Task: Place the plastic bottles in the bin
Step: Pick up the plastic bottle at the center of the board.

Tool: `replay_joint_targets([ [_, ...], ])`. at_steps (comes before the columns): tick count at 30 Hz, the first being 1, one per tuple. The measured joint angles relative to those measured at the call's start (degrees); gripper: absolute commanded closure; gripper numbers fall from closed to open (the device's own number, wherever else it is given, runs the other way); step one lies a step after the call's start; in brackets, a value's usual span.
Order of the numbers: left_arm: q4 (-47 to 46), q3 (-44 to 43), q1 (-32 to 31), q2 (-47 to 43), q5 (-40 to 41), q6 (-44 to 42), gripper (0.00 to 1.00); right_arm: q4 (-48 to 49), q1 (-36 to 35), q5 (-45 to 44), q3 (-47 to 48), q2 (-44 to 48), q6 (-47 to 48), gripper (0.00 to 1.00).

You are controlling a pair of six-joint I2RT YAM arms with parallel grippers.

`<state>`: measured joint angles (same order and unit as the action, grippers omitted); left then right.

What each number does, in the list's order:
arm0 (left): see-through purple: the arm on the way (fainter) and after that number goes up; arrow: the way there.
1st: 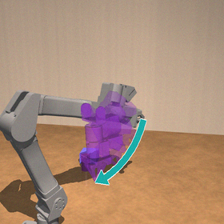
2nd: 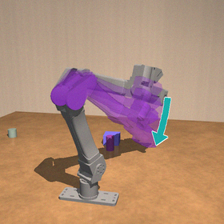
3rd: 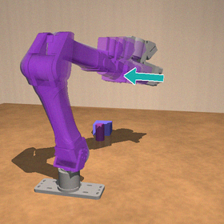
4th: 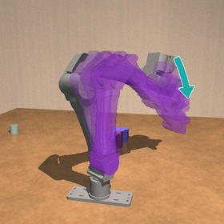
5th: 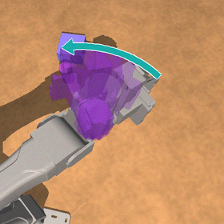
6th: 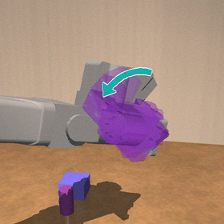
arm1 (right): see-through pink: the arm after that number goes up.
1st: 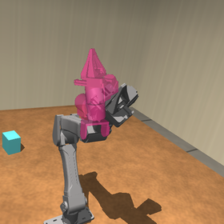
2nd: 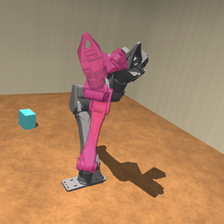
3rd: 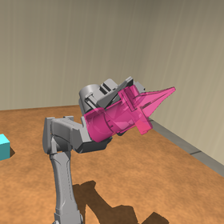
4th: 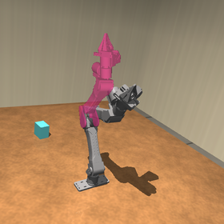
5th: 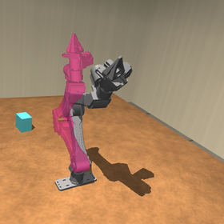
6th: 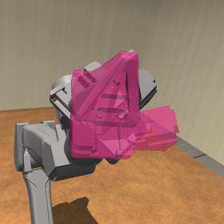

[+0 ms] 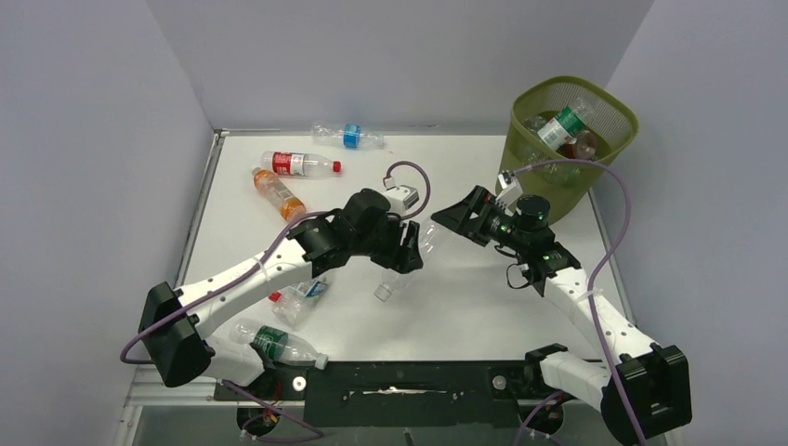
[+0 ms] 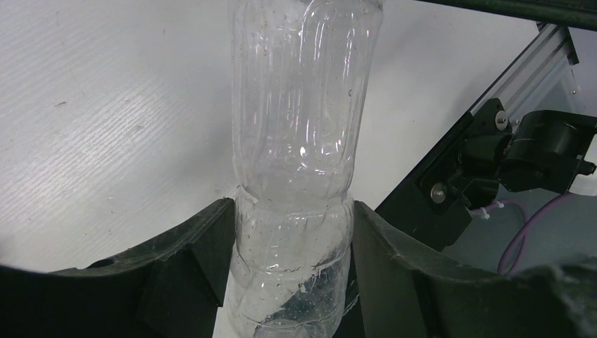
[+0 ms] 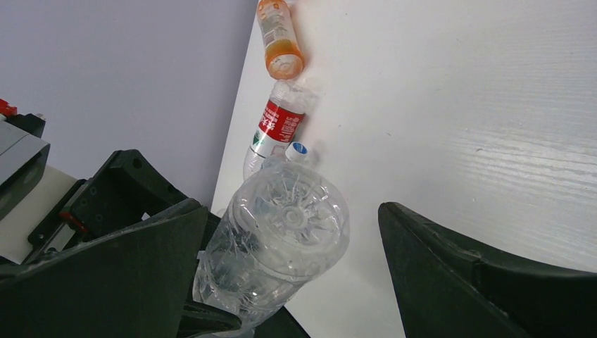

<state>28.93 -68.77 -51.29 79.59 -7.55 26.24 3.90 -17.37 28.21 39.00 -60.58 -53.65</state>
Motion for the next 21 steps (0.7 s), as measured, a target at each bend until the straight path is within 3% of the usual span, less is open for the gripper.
replay_joint_targets([
  [10,-1.4,0.0,-1.5,1.1,0.5,0.4,0.46,1.9,-0.3,2.0,0.0,-1.0,-1.2,0.00],
  [21,-1.6,-0.4,-2.3,1.1,1.9,0.4,0.46,3.0,-0.8,2.3,-0.1,-1.1,-1.3,0.20],
])
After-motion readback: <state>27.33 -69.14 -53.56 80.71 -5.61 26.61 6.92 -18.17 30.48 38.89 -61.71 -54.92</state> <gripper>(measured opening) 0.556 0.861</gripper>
